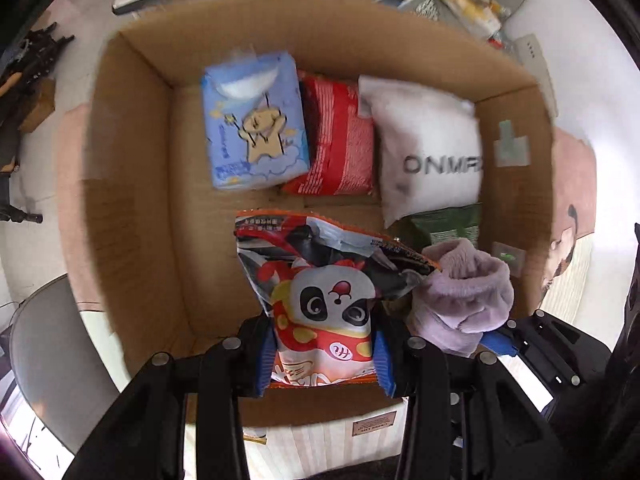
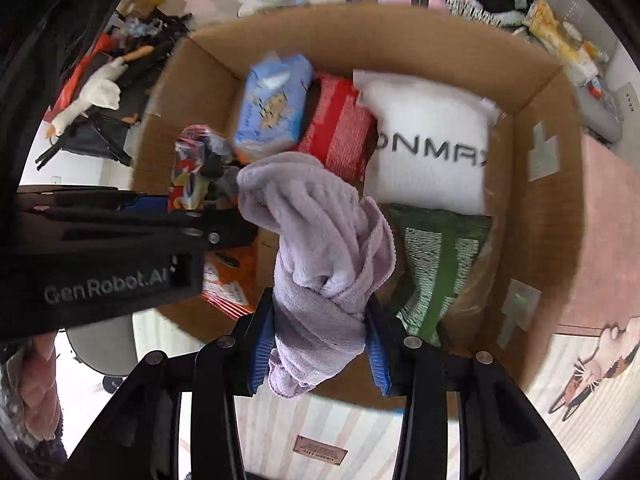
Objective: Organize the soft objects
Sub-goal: 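Carry cloth and panda bag into the box and release both, then grasp the silver sponge with right tool while left tool grasps blue Nestle tube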
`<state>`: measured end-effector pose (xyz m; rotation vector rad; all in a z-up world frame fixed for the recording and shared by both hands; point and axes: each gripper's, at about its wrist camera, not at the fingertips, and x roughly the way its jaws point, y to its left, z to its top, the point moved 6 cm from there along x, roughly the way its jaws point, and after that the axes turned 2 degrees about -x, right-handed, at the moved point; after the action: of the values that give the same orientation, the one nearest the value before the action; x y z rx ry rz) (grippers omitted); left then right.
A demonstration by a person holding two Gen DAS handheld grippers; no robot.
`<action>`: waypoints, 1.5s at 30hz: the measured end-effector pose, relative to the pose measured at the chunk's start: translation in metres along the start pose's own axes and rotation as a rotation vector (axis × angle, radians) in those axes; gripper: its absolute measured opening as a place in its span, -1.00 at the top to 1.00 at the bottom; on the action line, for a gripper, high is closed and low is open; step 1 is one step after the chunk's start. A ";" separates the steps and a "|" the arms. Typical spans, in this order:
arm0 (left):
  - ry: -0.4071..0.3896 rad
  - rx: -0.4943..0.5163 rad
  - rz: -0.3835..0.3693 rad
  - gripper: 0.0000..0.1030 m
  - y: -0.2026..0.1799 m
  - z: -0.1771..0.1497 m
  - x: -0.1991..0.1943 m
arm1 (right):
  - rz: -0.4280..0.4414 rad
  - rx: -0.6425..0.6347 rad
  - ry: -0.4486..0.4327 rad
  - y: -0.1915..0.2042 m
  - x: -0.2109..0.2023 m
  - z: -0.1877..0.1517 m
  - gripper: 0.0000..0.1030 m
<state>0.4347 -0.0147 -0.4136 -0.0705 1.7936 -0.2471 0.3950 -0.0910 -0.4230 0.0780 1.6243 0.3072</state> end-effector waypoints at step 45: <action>-0.507 -0.031 0.204 -0.92 0.001 -0.124 -0.122 | -0.260 0.123 -0.350 0.016 -0.119 -0.078 -1.00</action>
<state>0.3442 0.0242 -0.2705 0.0271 1.2884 -0.0462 0.3260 -0.1157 -0.3002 0.0125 1.2857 -0.0089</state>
